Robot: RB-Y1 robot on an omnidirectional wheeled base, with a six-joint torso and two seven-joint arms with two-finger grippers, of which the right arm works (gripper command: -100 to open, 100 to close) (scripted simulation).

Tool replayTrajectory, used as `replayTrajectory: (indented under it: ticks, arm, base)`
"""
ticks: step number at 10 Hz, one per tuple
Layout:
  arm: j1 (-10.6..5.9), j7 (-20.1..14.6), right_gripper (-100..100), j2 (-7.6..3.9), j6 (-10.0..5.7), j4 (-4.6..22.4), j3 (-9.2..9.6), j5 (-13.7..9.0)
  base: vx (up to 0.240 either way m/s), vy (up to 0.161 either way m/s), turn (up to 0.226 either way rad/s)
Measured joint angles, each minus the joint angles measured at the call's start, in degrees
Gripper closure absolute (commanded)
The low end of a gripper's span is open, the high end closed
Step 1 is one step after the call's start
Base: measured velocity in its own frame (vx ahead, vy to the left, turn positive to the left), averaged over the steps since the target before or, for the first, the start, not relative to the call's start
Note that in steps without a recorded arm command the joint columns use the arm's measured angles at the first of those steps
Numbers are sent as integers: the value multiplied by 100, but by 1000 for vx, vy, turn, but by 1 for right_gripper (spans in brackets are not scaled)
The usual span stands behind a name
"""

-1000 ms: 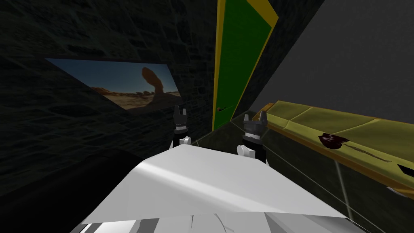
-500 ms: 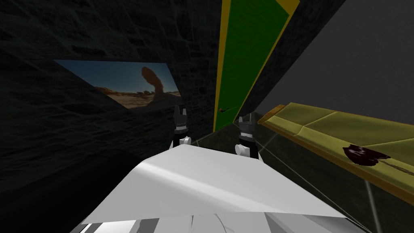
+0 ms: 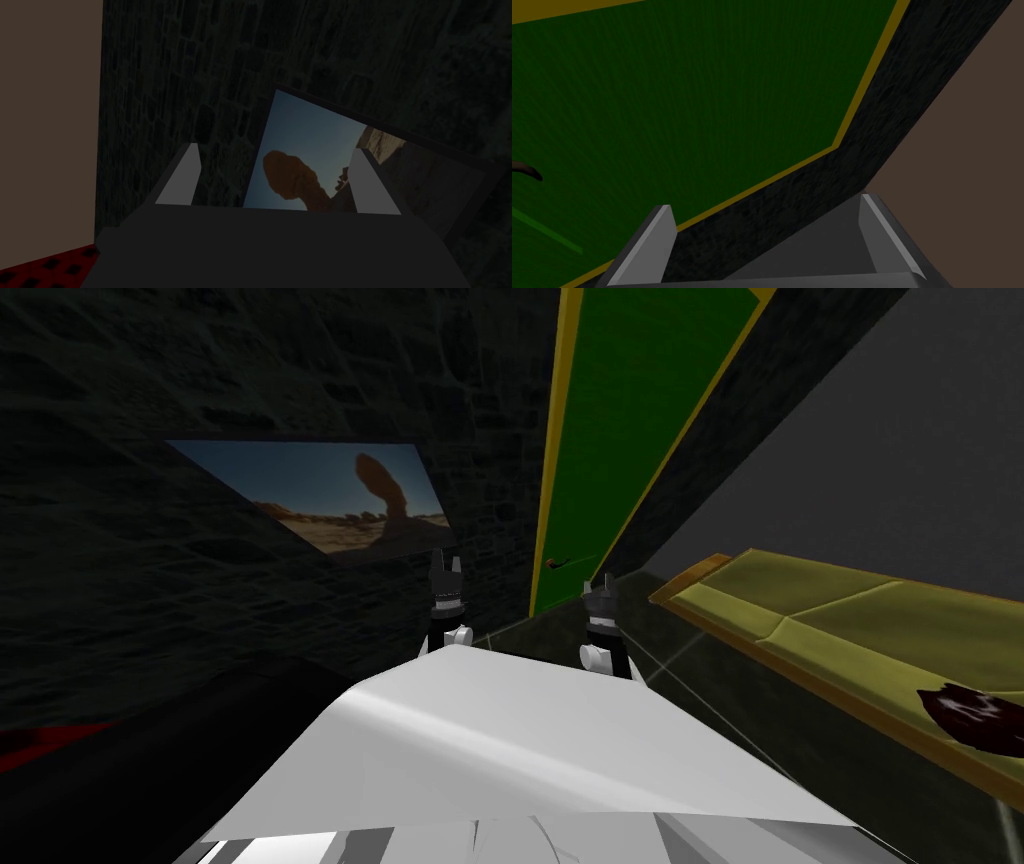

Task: Pull the door open

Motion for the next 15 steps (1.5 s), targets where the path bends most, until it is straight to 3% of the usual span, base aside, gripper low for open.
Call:
replayTrajectory:
  ticks: [6,15]
  arm:
    - [-323,-138,-100,-340,-174,961,88,18]
    - [-725,-284,-100,-722,-437,2184,218,57]
  base:
    - [45,-55,116]
    - [36,-52,107]
